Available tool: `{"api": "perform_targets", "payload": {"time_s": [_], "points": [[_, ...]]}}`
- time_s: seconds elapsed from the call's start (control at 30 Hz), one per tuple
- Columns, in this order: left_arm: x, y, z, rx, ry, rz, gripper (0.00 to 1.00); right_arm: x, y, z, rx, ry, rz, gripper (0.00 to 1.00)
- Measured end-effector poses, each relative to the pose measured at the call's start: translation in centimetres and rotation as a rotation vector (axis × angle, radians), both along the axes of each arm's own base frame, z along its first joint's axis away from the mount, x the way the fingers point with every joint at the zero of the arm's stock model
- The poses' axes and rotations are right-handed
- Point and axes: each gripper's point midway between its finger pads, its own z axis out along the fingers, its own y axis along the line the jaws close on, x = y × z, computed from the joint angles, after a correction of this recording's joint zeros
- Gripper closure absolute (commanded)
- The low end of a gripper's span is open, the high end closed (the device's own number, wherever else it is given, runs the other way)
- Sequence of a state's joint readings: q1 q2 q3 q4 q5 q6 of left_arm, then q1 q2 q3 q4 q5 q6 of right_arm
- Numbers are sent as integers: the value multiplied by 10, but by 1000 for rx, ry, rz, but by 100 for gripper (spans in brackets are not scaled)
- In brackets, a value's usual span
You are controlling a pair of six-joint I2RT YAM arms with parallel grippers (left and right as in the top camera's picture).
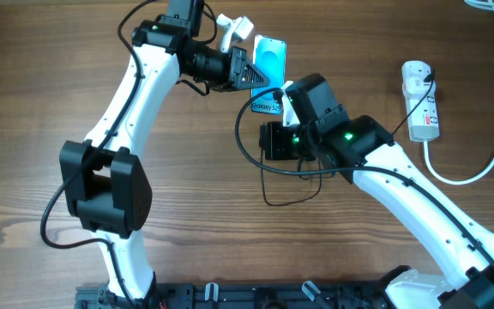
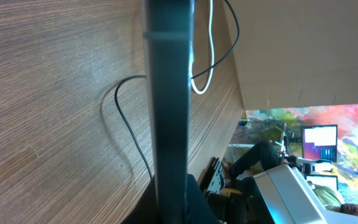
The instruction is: Plug charger to phone and switch on socket
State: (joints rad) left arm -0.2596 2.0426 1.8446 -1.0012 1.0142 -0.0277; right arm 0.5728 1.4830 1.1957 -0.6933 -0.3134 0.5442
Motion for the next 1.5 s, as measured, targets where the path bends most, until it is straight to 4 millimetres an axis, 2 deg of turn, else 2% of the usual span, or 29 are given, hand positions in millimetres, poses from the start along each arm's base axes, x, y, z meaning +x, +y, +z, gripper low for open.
{"api": "perform_targets", "payload": {"time_s": [0.73, 0.83, 1.5], "points": [[-1, 2, 4, -27, -37, -30, 96, 11, -5, 2, -26, -47, -38, 95], [3, 10, 5, -36, -42, -16, 96, 13, -4, 4, -21, -54, -37, 96], [0, 9, 9, -63, -28, -28, 96, 16, 3, 10, 15, -74, -24, 95]]}}
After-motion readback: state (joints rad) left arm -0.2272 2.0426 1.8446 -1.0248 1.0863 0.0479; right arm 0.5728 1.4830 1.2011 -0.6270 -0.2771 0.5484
